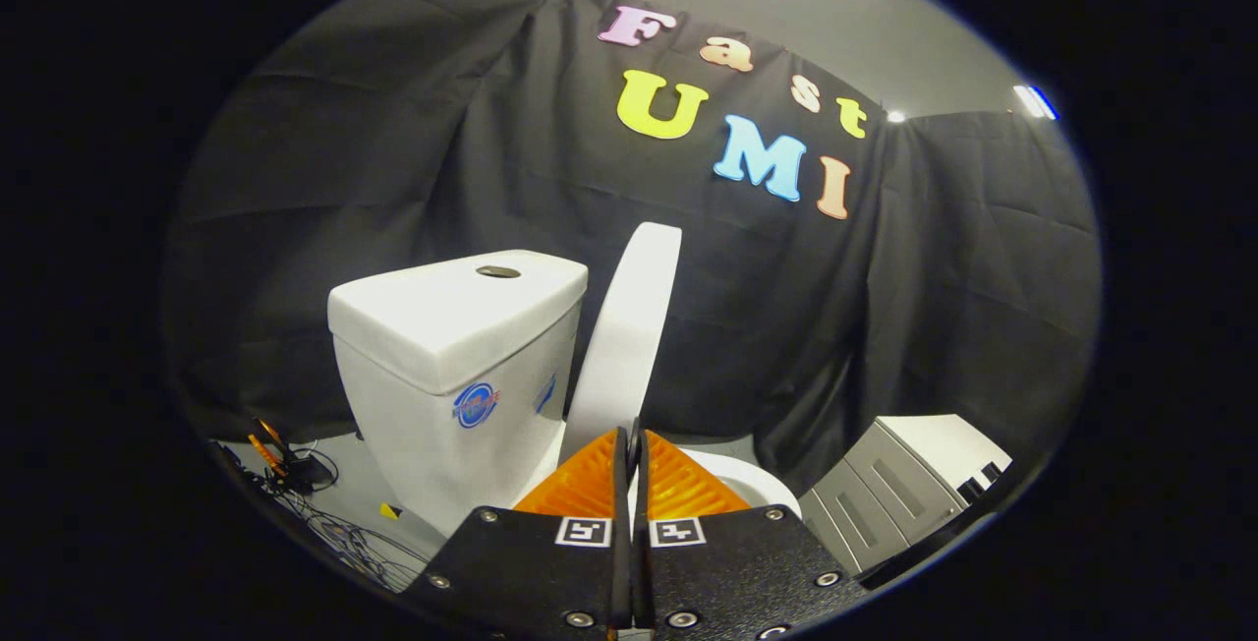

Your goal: Open the toilet lid.

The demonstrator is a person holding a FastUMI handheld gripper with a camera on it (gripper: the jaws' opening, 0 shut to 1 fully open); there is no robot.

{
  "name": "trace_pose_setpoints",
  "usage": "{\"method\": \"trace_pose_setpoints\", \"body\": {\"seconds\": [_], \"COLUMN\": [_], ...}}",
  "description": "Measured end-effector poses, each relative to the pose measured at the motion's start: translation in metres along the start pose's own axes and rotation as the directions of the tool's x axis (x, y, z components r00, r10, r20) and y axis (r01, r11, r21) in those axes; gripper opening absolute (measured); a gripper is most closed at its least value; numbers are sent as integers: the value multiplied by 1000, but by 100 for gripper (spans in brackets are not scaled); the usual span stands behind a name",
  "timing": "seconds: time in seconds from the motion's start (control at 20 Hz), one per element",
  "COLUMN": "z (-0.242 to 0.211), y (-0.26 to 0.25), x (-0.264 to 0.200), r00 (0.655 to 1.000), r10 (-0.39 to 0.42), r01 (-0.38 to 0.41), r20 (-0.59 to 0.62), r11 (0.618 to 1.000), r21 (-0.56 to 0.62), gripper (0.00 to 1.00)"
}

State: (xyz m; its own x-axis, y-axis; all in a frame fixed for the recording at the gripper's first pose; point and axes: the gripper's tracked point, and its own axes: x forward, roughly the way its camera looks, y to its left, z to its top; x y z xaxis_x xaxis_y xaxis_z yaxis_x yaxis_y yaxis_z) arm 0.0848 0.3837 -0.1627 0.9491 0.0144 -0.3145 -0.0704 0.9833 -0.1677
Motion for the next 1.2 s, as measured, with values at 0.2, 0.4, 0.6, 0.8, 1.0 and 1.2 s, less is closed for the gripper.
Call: {"method": "trace_pose_setpoints", "body": {"seconds": [0.2,0.4,0.6,0.8,1.0,1.2], "z": [7,11,16,14,16,18], "y": [23,40,47,47,53,64], "x": [4,4,3,5,4,-9], "r00": [998,997,996,996,995,990], "r10": [58,80,86,83,101,136], "r01": [-58,-80,-86,-82,-100,-134], "r20": [13,7,13,20,15,38], "r11": [998,997,996,996,995,989], "r21": [9,22,-3,-25,-21,-58], "gripper": [0,0,0,0,9,56]}}
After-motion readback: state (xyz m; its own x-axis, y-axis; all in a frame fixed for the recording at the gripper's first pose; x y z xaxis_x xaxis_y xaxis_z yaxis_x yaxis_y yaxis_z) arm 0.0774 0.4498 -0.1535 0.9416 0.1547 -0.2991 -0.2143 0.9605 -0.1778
